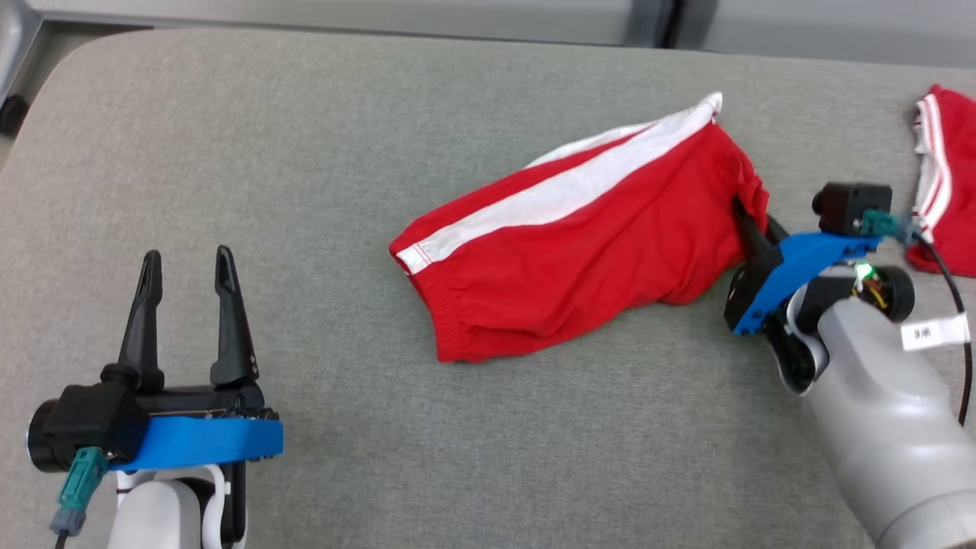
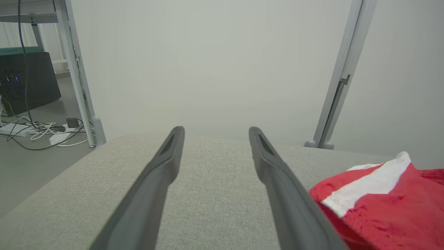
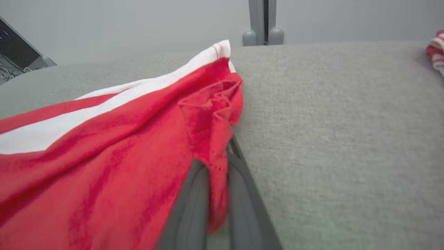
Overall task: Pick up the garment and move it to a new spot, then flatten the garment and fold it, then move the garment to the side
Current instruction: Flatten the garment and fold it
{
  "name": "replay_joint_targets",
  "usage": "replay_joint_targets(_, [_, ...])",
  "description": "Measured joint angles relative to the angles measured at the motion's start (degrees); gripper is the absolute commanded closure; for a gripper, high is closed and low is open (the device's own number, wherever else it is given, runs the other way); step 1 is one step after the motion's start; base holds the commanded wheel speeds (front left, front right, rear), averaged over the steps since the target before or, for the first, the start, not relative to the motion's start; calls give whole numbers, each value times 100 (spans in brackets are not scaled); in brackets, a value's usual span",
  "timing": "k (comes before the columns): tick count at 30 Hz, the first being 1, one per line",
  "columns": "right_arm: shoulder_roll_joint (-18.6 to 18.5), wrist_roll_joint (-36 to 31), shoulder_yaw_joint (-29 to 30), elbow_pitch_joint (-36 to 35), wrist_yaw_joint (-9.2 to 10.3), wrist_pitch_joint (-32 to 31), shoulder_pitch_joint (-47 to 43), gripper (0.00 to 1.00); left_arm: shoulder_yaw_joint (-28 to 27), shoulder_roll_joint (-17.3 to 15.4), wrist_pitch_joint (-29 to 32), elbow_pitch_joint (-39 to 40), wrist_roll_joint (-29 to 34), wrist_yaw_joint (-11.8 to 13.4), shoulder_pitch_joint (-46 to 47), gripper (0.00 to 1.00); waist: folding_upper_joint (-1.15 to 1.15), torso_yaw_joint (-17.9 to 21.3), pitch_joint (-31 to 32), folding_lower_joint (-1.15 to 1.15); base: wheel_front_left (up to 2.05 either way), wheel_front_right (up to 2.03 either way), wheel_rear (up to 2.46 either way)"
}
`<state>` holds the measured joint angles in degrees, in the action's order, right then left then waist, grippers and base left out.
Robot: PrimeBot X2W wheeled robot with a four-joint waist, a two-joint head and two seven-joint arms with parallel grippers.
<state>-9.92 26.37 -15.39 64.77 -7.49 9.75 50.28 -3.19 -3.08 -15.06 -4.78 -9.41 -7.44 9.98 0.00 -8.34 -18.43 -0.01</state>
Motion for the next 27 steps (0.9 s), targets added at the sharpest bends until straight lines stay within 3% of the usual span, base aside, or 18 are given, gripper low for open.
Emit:
replay_joint_targets(7, [-166, 684, -315, -777, 0, 178, -996, 100, -134, -19, 0, -7, 96, 0, -236, 0, 0, 366, 310, 0, 0, 0, 0])
replay_joint_targets(14, [-337, 1235, -37, -1357, 0, 392, -2046, 100, -126, -18, 0, -1, 120, 0, -387, 0, 0, 574, 580, 0, 0, 0, 0])
replay_joint_targets(20, [-357, 1340, 357, -1734, 0, 454, -2727, 100, -75, -16, 0, 20, 134, 0, -492, 0, 0, 660, 686, 0, 0, 0, 0])
replay_joint_targets(27, [-296, 1189, 659, -2020, 1, 459, -2874, 100, -21, -15, 0, 15, 134, 0, -514, 0, 0, 679, 727, 0, 0, 0, 0])
